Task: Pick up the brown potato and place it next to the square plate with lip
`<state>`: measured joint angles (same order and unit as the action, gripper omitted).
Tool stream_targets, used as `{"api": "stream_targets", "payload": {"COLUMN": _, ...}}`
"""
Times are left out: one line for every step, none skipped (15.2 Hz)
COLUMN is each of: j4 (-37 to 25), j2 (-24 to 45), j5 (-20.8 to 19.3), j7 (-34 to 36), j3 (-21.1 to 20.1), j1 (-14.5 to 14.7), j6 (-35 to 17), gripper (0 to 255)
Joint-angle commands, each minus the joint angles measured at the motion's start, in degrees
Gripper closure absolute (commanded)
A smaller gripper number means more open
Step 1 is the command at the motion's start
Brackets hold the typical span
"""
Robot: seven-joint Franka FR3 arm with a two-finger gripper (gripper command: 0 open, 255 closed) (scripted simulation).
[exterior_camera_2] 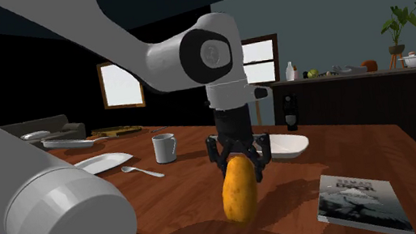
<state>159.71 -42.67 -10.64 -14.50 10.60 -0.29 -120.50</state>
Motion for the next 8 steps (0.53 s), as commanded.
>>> {"api": "stream_targets", "payload": {"j4": -1.2, "j2": -0.7, "j5": 0.3, "j7": -0.1, "j3": -0.2, "j1": 0.1, "j6": 1.9, "gripper": 255}}
{"api": "stream_targets", "payload": {"j4": -1.8, "j2": -1.0, "j5": 0.4, "j7": -0.1, "j3": -0.3, "j1": 0.1, "j6": 2.8, "gripper": 255}}
{"api": "stream_targets", "payload": {"j4": -2.4, "j2": -1.2, "j5": 0.5, "j7": -0.1, "j3": -0.4, "j1": 0.2, "j6": 3.7, "gripper": 255}}
{"api": "stream_targets", "payload": {"j4": -3.1, "j2": -1.5, "j5": 0.6, "j7": -0.2, "j3": -0.5, "j1": 0.2, "j6": 4.6, "gripper": 255}}
{"api": "stream_targets", "payload": {"j4": -3.7, "j2": -1.7, "j5": 0.7, "j7": -0.2, "j3": -0.6, "j1": 0.3, "j6": 5.4, "gripper": 255}}
{"api": "stream_targets", "payload": {"j4": -4.4, "j2": -1.9, "j5": 0.8, "j7": -0.3, "j3": -0.7, "j1": 0.3, "j6": 6.3, "gripper": 255}}
{"api": "stream_targets", "payload": {"j4": -5.0, "j2": -2.1, "j5": 0.9, "j7": -0.3, "j3": -0.8, "j1": 0.4, "j6": 7.2, "gripper": 255}}
{"api": "stream_targets", "payload": {"j4": -5.7, "j2": -2.3, "j5": 1.0, "j7": -0.4, "j3": -0.9, "j1": 0.4, "j6": 8.0, "gripper": 255}}
